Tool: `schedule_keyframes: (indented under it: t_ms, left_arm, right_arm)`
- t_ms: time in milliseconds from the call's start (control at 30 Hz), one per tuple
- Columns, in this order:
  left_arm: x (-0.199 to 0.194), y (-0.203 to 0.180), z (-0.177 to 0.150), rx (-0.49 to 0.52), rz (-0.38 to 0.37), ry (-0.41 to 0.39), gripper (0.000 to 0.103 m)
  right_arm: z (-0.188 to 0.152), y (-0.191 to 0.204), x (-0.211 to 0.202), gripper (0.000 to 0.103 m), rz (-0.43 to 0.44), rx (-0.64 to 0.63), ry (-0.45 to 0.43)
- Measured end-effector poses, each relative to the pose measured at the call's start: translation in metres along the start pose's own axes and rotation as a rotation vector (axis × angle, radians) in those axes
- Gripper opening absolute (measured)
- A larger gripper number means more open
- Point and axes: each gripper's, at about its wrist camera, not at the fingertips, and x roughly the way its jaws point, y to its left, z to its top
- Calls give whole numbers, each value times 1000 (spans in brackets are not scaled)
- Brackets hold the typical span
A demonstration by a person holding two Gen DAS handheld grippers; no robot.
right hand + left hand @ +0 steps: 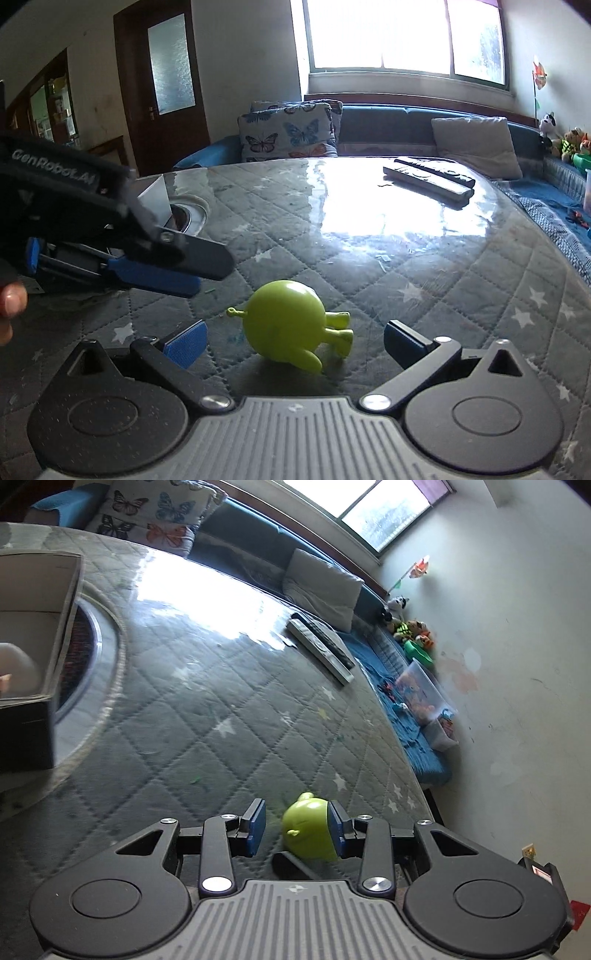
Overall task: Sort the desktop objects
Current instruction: 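Move both tools to the green round toy and close on it, then lift the green toy with both tools and carry it over the box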
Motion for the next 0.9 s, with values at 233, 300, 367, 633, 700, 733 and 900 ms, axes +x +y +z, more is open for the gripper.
schedule_keyframes:
  t_ms: [233, 300, 367, 633, 700, 733, 900]
  left_arm:
    - [17, -5, 3, -9, -19, 30, 39]
    - [20, -6, 3, -11, -20, 35, 39]
    - [23, -5, 3, -16, -16, 43, 39]
    - [31, -5, 1, -8, -16, 55, 39]
    - [30, -5, 1, 0, -19, 55, 39]
    - [28, -5, 0, 4, -19, 51, 39]
    - [10, -1, 0, -3, -26, 13, 39]
  right_arm:
    - [0, -6, 5, 90, 30, 32, 10]
    - [-1, -8, 5, 82, 38, 43, 12]
    - [-1, -9, 6, 82, 42, 48, 13]
    - [1, -8, 9, 67, 38, 41, 7]
    - [2, -7, 8, 67, 39, 43, 10]
    - [2, -6, 8, 66, 40, 40, 10]
    - [8, 7, 3, 66, 49, 7, -2]
